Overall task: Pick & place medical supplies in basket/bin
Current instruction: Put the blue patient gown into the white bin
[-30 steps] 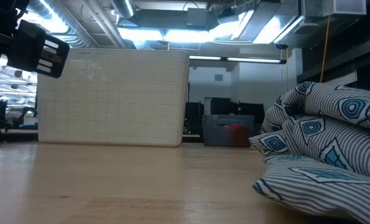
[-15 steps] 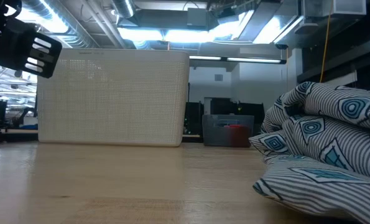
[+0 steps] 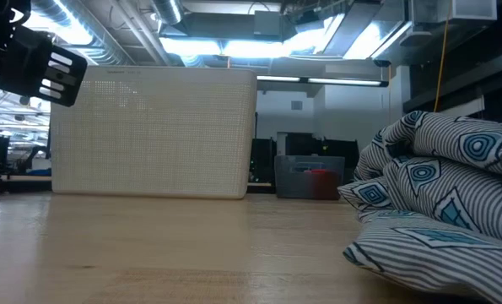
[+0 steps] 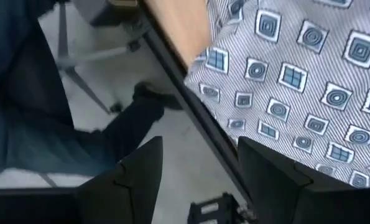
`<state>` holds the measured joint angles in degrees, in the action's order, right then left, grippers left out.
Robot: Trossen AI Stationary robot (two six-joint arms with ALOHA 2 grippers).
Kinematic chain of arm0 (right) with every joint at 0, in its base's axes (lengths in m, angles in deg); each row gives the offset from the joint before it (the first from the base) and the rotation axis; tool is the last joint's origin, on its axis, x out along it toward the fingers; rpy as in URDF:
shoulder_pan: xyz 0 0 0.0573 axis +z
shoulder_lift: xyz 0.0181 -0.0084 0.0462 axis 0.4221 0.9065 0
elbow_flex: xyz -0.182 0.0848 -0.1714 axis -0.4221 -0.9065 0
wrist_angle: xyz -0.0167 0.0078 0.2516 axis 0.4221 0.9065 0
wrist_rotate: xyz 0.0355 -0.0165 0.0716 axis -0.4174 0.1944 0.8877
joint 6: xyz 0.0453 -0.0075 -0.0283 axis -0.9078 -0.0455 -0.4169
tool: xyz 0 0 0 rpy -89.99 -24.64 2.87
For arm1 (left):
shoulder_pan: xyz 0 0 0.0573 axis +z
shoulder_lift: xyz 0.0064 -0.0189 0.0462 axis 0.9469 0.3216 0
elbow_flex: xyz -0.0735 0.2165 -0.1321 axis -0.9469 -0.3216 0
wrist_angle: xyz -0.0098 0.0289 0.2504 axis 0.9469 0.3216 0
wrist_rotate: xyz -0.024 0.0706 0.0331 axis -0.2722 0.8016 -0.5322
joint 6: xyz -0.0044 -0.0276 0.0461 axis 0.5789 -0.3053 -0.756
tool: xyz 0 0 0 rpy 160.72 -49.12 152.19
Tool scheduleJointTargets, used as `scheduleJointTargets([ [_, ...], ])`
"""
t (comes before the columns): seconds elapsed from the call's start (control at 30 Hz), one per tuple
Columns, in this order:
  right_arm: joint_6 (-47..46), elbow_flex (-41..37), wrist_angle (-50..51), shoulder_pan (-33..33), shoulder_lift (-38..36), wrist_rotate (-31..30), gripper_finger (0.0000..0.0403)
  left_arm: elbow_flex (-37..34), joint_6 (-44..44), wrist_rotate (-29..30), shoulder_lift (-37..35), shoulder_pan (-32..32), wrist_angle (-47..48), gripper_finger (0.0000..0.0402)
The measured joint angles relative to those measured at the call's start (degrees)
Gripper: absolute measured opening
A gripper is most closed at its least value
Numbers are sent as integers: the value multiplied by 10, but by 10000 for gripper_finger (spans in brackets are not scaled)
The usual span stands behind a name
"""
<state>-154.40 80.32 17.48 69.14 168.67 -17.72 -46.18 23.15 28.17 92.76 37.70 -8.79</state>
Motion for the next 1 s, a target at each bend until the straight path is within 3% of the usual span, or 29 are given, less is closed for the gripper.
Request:
scheduleJointTargets([
  [0.2, -22, 0, 17, 9, 0, -53, 210, 0, 0, 0, 0, 0, 0, 187],
  [0.33, -7, 0, 121, 4, 0, -54, 210, 0, 0, 0, 0, 0, 0, 187],
  [0.43, 45, -1, 205, -10, 0, -58, 210, 0, 0, 0, 0, 0, 0, 187],
  [0.57, 159, -9, 189, -32, -7, -119, 210, 0, -6, 1, 0, 0, 0, 187],
  [0.83, 284, -9, 190, -85, -8, -223, 210, 0, -6, 0, 0, 0, -3, 187],
  [1.0, 329, -9, 195, -126, -8, -226, 210, 0, -6, 0, 0, 0, -3, 187],
])
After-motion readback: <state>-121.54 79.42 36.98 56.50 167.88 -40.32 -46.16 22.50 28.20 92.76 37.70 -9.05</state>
